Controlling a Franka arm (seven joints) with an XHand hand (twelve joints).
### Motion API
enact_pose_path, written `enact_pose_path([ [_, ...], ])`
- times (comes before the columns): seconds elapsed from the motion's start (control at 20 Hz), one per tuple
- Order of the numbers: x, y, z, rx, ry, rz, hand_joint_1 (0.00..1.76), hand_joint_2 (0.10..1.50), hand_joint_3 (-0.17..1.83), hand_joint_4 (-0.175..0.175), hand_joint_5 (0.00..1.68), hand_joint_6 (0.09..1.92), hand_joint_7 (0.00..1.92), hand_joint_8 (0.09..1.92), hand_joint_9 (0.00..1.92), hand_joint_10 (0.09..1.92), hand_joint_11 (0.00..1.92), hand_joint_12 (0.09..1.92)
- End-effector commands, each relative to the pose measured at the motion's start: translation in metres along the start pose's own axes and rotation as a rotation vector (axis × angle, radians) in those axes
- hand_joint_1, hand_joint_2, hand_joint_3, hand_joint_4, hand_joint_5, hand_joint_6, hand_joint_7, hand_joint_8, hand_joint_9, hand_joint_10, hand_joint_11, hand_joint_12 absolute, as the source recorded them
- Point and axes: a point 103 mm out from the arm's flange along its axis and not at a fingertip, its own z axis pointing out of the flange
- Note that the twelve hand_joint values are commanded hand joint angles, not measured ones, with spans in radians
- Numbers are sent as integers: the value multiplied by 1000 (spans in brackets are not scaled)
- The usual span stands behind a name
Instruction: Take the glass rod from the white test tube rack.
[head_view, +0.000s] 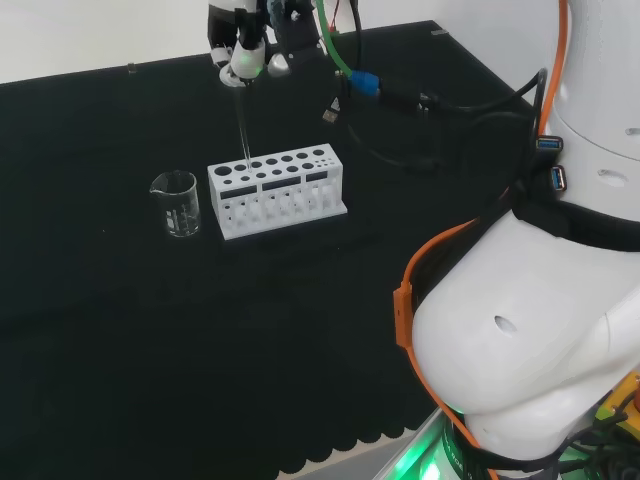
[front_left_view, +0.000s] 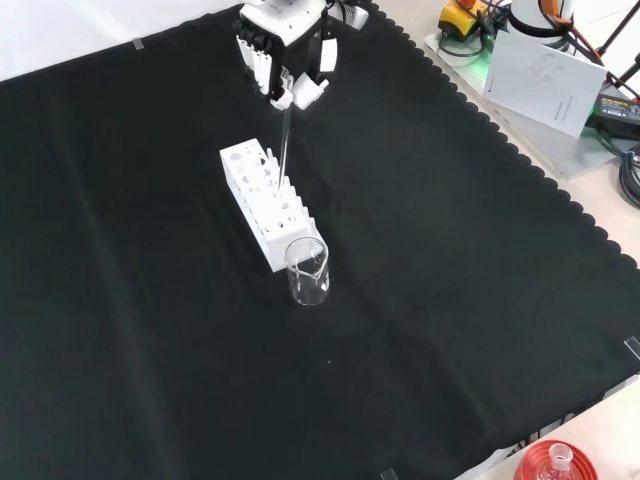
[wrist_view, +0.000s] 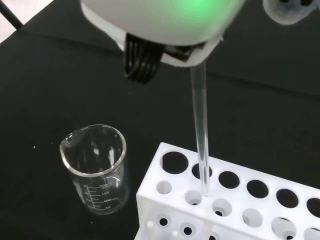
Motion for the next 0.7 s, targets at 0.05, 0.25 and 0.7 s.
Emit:
enact_pose_path([
  [0.05, 5, -4, -9, -13, -4, 1, 1320, 568, 885, -175, 1095, 914, 1351, 824, 1579, 587, 1527, 672],
  [0.25, 10, -6, -12, -10, -28, 6, 1320, 568, 885, -175, 1095, 913, 1352, 823, 1582, 586, 1528, 672],
  [0.7, 23, -10, -16, -33, 1, -15, 1320, 567, 886, -175, 1097, 909, 1353, 822, 1589, 579, 1531, 673],
])
